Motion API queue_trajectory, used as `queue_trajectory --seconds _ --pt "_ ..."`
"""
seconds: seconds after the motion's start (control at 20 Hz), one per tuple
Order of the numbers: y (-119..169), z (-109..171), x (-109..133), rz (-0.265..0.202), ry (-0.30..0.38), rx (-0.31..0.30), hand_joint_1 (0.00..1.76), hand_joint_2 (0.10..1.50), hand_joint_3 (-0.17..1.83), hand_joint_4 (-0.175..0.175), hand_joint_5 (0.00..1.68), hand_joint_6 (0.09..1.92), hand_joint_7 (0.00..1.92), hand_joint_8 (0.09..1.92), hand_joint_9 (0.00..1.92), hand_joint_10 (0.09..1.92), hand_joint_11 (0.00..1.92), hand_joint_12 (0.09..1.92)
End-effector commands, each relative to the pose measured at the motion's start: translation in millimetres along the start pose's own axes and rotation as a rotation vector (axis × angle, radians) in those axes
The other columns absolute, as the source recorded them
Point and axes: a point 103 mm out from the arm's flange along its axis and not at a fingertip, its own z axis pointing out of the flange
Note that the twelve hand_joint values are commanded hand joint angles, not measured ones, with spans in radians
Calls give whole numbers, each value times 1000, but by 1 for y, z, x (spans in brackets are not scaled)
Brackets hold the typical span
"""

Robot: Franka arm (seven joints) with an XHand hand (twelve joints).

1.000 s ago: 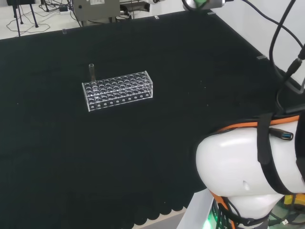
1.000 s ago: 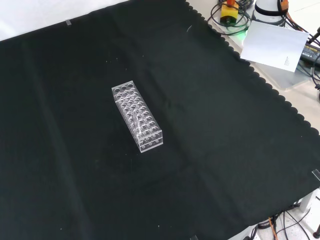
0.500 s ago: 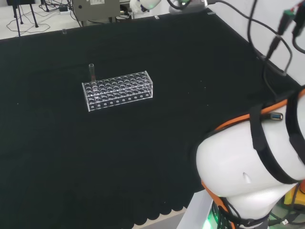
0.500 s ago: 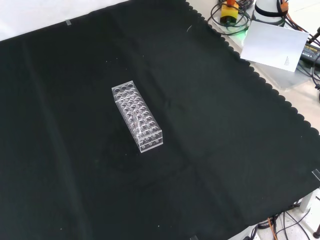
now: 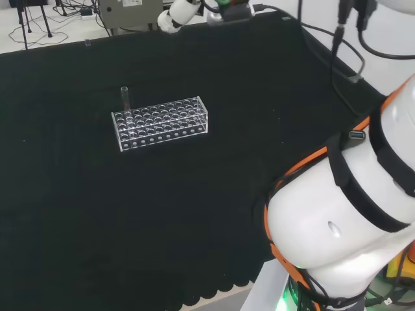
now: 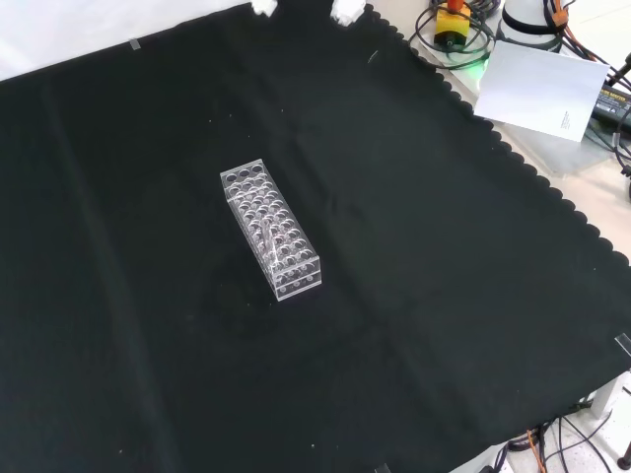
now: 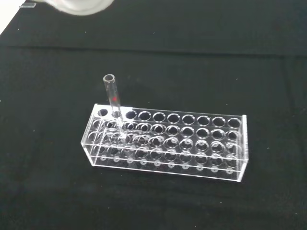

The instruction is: Pick up the test tube.

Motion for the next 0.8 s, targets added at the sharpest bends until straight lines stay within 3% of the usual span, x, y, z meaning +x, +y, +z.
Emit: queue_trajectory --seconds 0.05,0.8 --pt "40 14 20 -57 -6 51 758 758 528 -134 337 87 185 955 266 994 18 1538" --pt "113 57 38 -88 -42 153 774 754 548 -140 353 87 204 963 292 990 40 1534"
